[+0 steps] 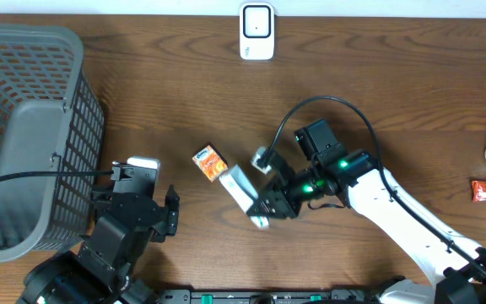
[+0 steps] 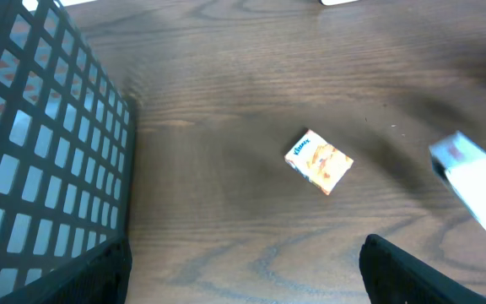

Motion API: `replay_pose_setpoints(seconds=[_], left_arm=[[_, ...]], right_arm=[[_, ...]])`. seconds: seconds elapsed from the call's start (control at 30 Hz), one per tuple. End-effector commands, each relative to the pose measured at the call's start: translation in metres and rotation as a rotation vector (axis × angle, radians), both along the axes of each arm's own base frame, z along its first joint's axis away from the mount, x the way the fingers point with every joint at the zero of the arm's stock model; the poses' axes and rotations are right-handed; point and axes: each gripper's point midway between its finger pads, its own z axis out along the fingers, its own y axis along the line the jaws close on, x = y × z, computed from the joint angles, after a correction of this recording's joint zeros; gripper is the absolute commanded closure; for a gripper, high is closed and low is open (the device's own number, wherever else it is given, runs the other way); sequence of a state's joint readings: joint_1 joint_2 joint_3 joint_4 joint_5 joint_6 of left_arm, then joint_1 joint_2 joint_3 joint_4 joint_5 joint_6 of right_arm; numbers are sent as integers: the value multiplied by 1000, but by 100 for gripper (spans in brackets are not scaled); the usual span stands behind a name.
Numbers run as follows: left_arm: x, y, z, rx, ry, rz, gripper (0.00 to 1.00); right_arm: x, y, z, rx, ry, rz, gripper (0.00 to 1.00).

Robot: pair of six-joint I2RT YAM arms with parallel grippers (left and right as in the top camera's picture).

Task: Scan the item barcode
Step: 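Carry the box to the white scanner and hold its barcode there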

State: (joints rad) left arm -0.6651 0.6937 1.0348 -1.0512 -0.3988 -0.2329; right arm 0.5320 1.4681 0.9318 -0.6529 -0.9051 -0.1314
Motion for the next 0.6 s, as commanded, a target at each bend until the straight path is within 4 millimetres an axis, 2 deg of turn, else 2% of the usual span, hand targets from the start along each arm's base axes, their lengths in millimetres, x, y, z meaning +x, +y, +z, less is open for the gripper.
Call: replay_pose_setpoints(seconds=[0.0,0.13,0.27,0.47,0.5,0.57], left_arm=[[0,2,-1,7,-2,10,15],[0,2,-1,7,-2,10,15],[0,2,-1,7,-2,10,15],[0,2,-1,7,-2,10,15],[0,2,-1,7,-2,10,15],[0,2,-1,7,-2,10,15]], right_arm=[[55,0,4,-56,-215,-154,73],[110,-15,3,-172,-391,-372,73],[146,-31,12,-239,-542,-509,74],[206,-65,42,-276,-772,-731,68],[211,-67,43,-279,-788,-740,67],[233,-81,42,-283,-842,-777,67]])
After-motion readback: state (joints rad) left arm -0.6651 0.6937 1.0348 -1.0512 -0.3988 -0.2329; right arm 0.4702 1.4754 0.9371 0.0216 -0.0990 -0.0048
